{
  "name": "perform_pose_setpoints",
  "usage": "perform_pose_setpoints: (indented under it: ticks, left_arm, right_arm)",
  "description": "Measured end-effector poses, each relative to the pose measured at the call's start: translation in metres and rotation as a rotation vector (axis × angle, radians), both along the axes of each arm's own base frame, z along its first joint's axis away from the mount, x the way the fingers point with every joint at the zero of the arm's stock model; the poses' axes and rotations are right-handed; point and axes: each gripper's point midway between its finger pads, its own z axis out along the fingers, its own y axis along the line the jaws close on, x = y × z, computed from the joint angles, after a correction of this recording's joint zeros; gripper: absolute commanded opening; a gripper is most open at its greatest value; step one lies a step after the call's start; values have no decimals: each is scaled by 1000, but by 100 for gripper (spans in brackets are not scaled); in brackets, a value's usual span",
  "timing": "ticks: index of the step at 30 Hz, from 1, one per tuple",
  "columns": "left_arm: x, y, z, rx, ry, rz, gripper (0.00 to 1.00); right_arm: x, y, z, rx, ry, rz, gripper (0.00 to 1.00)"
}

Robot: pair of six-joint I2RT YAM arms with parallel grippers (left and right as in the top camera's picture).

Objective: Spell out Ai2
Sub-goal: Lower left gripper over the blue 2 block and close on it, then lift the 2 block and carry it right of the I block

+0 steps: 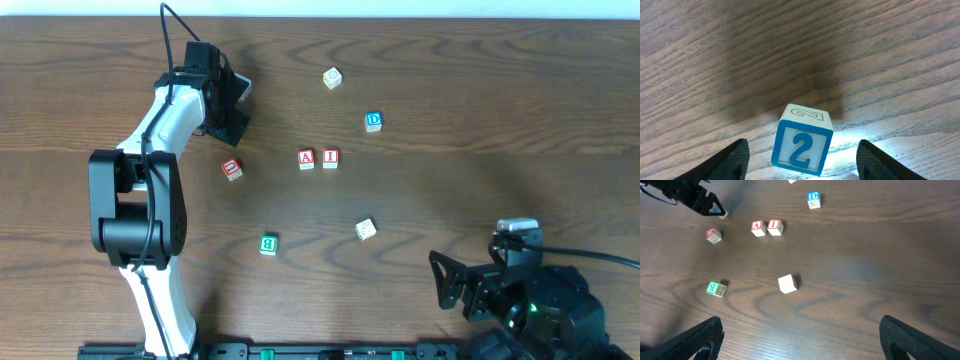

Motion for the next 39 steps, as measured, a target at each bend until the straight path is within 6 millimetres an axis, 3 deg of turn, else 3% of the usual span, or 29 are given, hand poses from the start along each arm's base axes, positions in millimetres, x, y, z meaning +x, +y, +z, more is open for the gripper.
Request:
perform_pose_setpoints:
  ticks: [12,22,39]
  left_arm:
    - [6,-1,2,-1,-26,-4,67]
    - [3,-3,-12,-14,4,-8,61]
    - [3,-5,-11,-24,3,-12,40]
  right_arm:
    - [0,0,0,0,0,0,99]
    - [0,0,0,0,0,0,99]
    - [0,0,0,0,0,0,99]
